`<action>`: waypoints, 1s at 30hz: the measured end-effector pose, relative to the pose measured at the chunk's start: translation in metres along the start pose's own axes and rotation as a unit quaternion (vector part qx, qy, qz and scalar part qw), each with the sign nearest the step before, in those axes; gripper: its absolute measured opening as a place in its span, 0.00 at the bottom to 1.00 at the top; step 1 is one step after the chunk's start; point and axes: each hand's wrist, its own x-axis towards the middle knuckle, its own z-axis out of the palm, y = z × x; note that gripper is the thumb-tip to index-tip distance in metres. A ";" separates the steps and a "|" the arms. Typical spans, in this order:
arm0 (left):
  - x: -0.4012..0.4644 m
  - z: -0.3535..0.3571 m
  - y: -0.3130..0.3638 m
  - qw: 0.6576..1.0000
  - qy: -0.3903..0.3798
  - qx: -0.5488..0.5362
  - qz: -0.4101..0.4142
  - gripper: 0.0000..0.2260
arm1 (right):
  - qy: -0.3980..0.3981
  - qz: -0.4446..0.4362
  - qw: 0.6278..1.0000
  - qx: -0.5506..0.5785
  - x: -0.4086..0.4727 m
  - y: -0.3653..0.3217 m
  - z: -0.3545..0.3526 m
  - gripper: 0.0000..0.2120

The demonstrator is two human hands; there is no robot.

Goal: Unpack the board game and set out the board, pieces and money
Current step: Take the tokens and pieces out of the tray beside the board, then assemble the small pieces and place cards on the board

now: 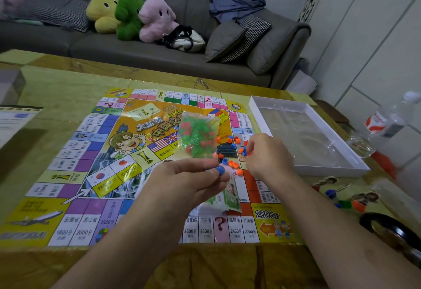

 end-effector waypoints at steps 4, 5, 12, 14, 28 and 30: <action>0.001 -0.003 0.000 1.000 0.003 -0.006 0.006 0.08 | 0.024 -0.025 0.969 0.244 -0.019 0.006 -0.022 0.09; 0.000 -0.003 0.000 1.000 0.000 -0.006 0.009 0.08 | 0.015 -0.029 0.946 0.322 -0.030 0.006 -0.031 0.09; -0.008 0.008 -0.002 0.999 -0.031 -0.022 0.002 0.09 | -0.060 -0.037 0.824 0.562 -0.096 -0.001 -0.051 0.07; -0.011 0.009 -0.003 0.999 -0.035 -0.040 0.005 0.10 | -0.050 -0.039 0.804 0.591 -0.102 -0.005 -0.050 0.07; -0.017 0.012 -0.008 0.997 -0.054 -0.047 0.008 0.09 | -0.031 -0.023 0.730 0.683 -0.108 -0.011 -0.040 0.09; -0.018 0.013 -0.008 0.997 -0.051 -0.056 0.008 0.08 | -0.023 -0.019 0.728 0.685 -0.108 -0.011 -0.039 0.09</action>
